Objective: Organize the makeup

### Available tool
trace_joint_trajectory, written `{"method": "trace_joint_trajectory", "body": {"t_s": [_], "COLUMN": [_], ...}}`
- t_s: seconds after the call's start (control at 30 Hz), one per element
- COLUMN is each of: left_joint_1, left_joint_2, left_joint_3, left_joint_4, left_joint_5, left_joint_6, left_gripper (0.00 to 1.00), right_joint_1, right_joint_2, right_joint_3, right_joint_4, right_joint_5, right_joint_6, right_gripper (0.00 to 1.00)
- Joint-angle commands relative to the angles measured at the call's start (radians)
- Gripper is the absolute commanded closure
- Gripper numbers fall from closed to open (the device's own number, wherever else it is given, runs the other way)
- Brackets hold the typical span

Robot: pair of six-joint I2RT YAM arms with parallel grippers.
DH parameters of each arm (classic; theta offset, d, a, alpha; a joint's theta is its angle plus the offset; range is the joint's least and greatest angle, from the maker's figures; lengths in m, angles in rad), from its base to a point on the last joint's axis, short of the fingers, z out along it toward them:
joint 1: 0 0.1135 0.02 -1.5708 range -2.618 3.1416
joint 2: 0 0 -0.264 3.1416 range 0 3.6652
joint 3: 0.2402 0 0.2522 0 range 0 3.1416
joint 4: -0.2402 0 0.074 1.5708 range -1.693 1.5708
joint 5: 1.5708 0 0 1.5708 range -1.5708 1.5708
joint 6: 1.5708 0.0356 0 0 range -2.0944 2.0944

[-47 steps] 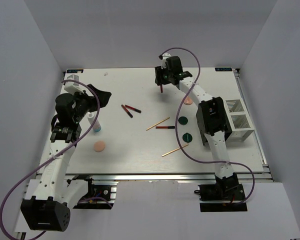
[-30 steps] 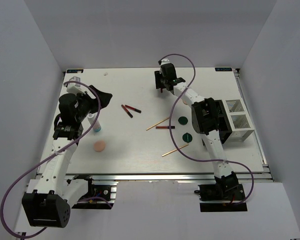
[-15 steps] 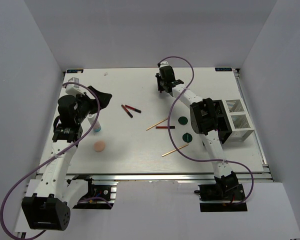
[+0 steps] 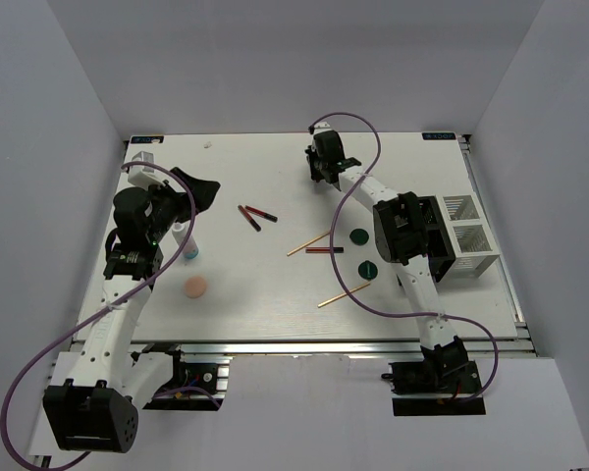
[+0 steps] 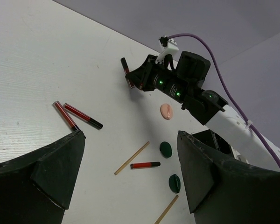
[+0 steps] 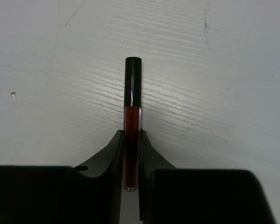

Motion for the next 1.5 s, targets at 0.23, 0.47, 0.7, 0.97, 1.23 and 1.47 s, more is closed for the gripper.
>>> {"method": "trace_joint_trajectory", "body": {"t_s": [0.23,0.47,0.7,0.97,1.23,1.47], "left_joint_1": [0.000,0.000,-0.001,-0.001,-0.066,-0.153], "left_joint_2": [-0.036,-0.036,-0.002,0.044,0.180,0.360], "left_joint_3": [-0.019,-0.039,-0.048,-0.039,0.045,0.190], "left_joint_4": [0.055,0.119,0.173,0.204,0.176,0.017], "left_joint_5": [0.021,0.036,0.071,0.154,0.141,0.163], "left_joint_6": [-0.026,-0.055,-0.084,-0.089,-0.155,-0.193], "left_gripper": [0.10,0.10,0.10,0.10,0.10,0.14], "right_joint_1": [-0.018,-0.039,-0.129,-0.346,-0.374,-0.366], "right_joint_2": [-0.127,-0.409,-0.736,-0.959,-1.076,-1.043], "right_joint_3": [-0.007,-0.235,-0.320,-0.346,-0.421,-0.419], "right_joint_4": [0.011,0.115,-0.163,-0.574,-0.889,-1.141], "right_joint_5": [-0.286,-0.482,-0.583,-0.321,-0.155,-0.075], "right_joint_6": [-0.007,-0.021,-0.393,-0.863,-1.225,-1.400], "right_gripper": [1.00,1.00,1.00,1.00,1.00,1.00]}}
